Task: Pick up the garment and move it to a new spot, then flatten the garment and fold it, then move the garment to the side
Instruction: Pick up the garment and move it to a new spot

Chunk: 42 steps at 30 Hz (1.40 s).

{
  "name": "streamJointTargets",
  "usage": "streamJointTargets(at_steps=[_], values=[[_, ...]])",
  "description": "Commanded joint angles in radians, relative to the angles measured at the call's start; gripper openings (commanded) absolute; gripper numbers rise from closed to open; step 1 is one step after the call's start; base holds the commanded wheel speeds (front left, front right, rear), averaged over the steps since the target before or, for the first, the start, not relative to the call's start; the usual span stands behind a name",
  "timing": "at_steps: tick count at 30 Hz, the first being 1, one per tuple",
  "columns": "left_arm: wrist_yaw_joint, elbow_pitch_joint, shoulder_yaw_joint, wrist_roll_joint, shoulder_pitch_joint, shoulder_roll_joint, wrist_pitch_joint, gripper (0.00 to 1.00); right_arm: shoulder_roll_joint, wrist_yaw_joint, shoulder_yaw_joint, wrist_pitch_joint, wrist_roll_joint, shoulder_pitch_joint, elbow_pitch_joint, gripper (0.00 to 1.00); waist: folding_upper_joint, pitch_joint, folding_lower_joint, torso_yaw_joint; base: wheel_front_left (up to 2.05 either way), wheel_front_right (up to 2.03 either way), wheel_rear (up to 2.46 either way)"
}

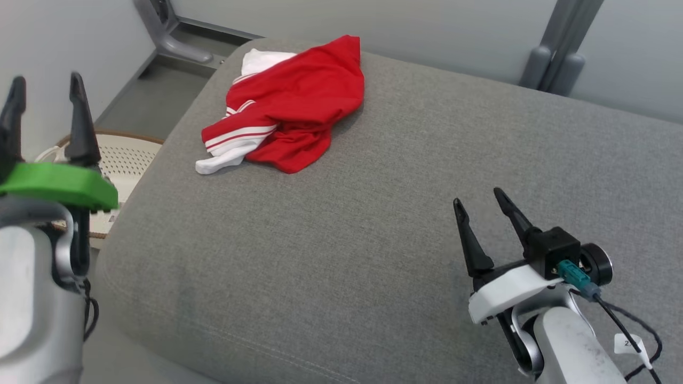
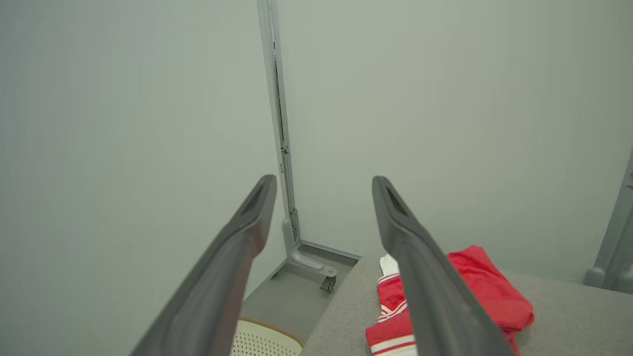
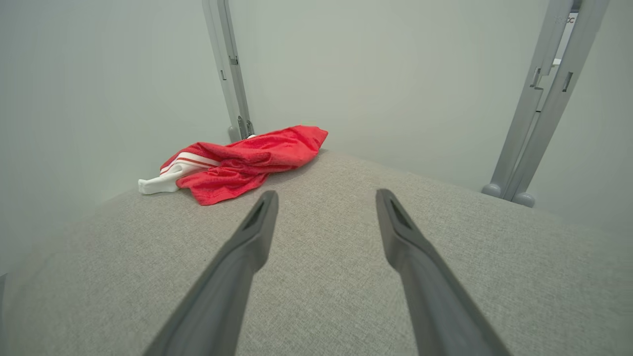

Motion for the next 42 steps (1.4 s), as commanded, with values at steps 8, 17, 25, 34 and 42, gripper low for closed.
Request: streamJointTargets(at_steps=[8, 17, 25, 34, 42], values=[[-0.073, 0.222, -0.026, -0.062, -0.285, 0.050, 0.196, 1.00, -0.004, -0.002, -0.014, 0.079, -0.081, -0.055, -0.128, 1.00, 0.0000, 0.249, 0.0001, -0.180, 0.00, 0.00, 0.00], [-0.107, 0.524, -0.093, -0.078, -0.409, 0.005, 0.244, 1.00, -0.005, -0.002, -0.063, 0.136, -0.141, -0.046, -0.259, 1.00, 0.0000, 0.391, 0.0001, -0.224, 0.00, 0.00, 0.00], [-0.133, 0.689, -0.138, -0.125, -0.462, -0.030, 0.238, 1.00, -0.004, -0.002, -0.092, 0.136, -0.134, -0.054, -0.299, 1.00, 0.0000, 0.438, 0.0001, -0.232, 0.00, 0.00, 0.00], [-0.138, 0.795, -0.174, -0.139, -0.498, -0.004, 0.177, 0.00, -0.004, -0.002, -0.090, 0.101, -0.102, -0.067, -0.260, 1.00, 0.0000, 0.413, 0.0001, -0.253, 0.00, 0.00, 0.00], [-0.138, 0.796, -0.228, -0.133, -0.528, 0.047, 0.111, 0.00, -0.004, -0.002, -0.083, 0.054, -0.056, -0.075, -0.192, 1.00, 0.0000, 0.318, 0.0001, -0.277, 0.00, 0.00, 0.00]])
